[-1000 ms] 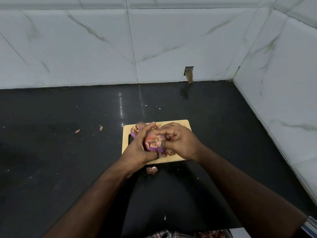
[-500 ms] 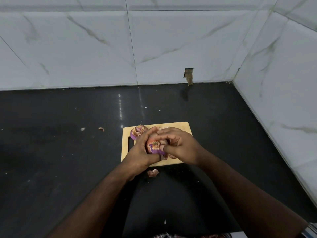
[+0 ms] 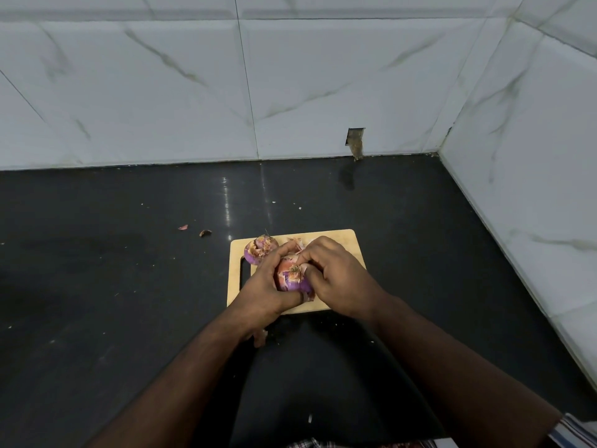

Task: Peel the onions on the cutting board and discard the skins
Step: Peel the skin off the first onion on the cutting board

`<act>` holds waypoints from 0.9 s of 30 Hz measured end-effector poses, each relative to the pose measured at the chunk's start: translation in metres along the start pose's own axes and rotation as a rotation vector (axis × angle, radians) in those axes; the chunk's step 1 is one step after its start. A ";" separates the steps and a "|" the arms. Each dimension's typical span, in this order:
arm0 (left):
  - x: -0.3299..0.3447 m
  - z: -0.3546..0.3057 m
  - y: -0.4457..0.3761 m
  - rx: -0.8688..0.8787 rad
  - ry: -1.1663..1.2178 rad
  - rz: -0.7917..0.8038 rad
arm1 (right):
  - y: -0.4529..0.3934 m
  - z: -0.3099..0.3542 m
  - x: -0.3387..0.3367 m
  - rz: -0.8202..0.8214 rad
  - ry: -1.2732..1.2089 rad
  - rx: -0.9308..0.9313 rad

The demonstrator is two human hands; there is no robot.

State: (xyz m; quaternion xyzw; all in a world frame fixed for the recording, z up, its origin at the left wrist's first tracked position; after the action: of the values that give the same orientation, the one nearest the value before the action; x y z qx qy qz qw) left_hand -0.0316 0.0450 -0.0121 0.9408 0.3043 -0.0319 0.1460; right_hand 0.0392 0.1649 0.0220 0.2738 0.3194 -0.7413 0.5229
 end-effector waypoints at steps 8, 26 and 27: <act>-0.001 0.004 -0.002 -0.019 0.007 0.023 | 0.000 -0.011 0.003 -0.031 -0.029 0.176; -0.001 0.005 -0.001 0.013 -0.048 0.025 | -0.002 -0.004 -0.014 0.163 -0.132 0.002; 0.000 0.004 -0.001 0.017 -0.055 0.033 | -0.003 -0.002 -0.012 0.213 -0.145 -0.002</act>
State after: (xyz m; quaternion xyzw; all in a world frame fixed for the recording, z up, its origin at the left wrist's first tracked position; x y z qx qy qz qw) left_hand -0.0322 0.0450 -0.0164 0.9457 0.2842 -0.0579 0.1467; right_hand 0.0402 0.1741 0.0299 0.2514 0.2508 -0.6989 0.6209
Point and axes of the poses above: each hand's wrist, its own y-axis away from the middle knuckle, its own x-axis out of the palm, z = x × y, the point moved 6 cm from there along -y, towards the middle knuckle
